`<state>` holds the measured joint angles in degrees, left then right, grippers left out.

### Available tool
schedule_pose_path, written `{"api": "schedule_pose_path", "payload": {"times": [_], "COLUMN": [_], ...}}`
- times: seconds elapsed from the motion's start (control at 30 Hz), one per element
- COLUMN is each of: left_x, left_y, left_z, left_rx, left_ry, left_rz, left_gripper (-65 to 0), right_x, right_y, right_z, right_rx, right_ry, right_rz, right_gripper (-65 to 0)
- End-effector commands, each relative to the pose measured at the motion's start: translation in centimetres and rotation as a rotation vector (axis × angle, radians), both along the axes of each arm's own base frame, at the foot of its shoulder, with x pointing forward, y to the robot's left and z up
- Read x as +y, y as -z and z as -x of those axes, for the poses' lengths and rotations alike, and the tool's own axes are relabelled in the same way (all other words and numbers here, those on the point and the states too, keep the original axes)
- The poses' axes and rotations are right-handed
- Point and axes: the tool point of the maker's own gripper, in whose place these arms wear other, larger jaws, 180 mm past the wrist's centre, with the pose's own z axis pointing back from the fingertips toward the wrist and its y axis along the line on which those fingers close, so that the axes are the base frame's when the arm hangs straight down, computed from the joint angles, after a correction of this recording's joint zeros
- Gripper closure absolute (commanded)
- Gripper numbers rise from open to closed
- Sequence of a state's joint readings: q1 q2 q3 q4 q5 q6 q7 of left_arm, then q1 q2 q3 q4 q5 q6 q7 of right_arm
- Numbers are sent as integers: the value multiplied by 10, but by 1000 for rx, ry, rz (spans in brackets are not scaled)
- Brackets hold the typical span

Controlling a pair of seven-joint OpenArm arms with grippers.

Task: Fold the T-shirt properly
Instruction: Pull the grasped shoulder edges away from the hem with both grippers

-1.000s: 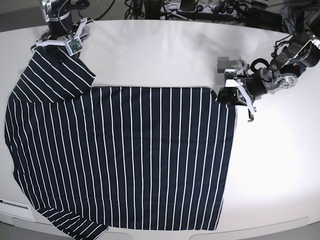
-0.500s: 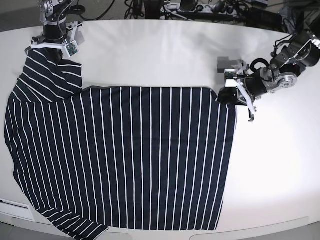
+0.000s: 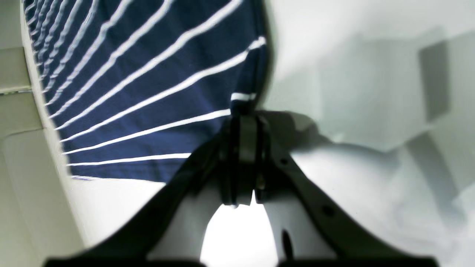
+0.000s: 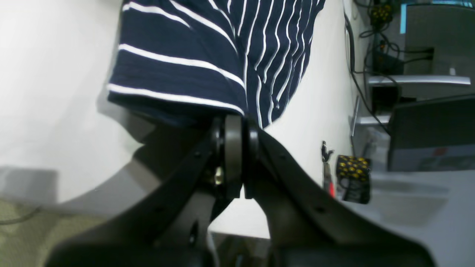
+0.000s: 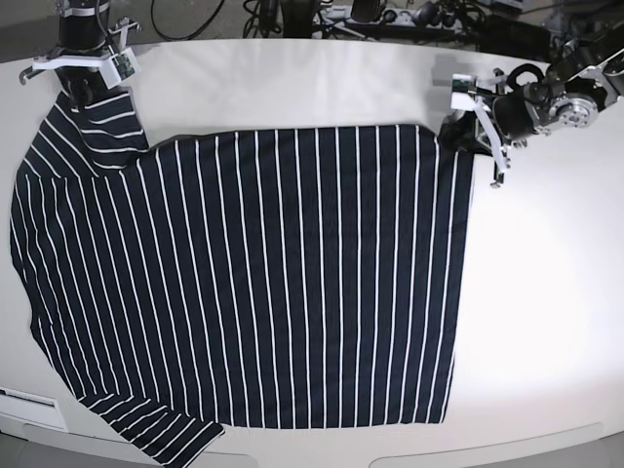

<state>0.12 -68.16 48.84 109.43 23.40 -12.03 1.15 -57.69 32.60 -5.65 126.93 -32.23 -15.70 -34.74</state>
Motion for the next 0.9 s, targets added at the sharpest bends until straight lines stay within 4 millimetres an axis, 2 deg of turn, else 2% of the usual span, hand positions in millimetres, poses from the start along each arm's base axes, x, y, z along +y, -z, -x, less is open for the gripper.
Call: {"api": "schedule_pose_path", "payload": {"times": [0.0, 0.17, 0.43, 0.87], "left_x": [2, -2, -2, 7], "left_y": [-12, -21, -27, -14], "left_z": [-2, 20, 54, 101], "left_rx": [-24, 7, 77, 167], "left_ry": [16, 67, 102, 132], "left_rz": [1, -1, -32, -111], "left_gripper": [0, 0, 0, 0], "right_x": [-4, -19, -26, -27], "right_y": [-8, -3, 1, -5], "right_z": [3, 36, 78, 81], "right_rx": [-11, 83, 185, 195], "right_ry": [-4, 33, 72, 113], "right_rz": [22, 57, 68, 73], "right_gripper": [0, 0, 0, 0]}}
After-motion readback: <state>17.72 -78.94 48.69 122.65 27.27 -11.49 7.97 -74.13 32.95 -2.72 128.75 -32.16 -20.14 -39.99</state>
